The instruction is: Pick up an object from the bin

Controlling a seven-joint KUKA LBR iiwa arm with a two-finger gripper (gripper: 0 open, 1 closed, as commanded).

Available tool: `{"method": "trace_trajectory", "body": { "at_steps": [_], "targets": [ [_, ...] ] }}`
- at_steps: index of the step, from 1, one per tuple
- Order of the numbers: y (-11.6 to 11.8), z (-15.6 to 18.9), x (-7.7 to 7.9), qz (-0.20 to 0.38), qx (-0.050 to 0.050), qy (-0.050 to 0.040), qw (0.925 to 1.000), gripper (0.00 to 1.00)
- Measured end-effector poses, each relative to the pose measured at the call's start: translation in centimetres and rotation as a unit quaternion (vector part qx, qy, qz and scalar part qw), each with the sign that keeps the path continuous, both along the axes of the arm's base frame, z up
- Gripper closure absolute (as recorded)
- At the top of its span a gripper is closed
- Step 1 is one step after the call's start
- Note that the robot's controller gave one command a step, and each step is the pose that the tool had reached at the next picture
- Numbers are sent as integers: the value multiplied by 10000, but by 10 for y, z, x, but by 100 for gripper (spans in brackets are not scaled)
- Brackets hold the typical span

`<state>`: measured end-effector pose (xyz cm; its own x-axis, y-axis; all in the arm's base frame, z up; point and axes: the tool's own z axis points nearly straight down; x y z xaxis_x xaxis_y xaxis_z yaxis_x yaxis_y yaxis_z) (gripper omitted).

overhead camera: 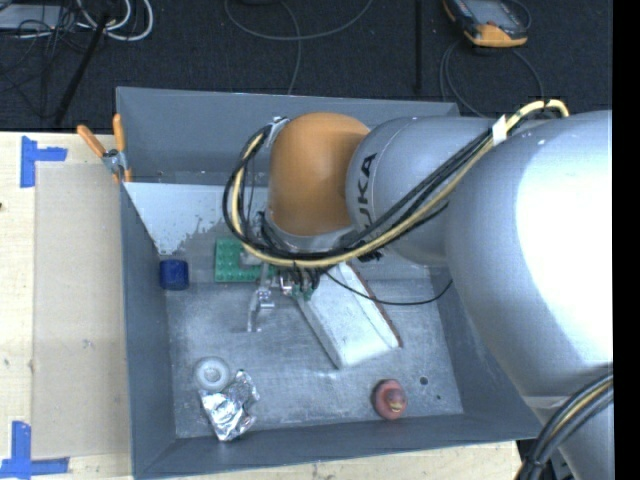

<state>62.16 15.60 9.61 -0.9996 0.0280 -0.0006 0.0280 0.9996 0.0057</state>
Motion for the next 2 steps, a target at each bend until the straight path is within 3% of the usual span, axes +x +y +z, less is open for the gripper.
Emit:
{"method": "trace_trajectory", "body": {
  "at_steps": [1,2],
  "targets": [
    [59,3,-80,1794,-20,20,9838,0],
    [57,7,-119,2509,-25,-91,9680,0]
  ]
}}
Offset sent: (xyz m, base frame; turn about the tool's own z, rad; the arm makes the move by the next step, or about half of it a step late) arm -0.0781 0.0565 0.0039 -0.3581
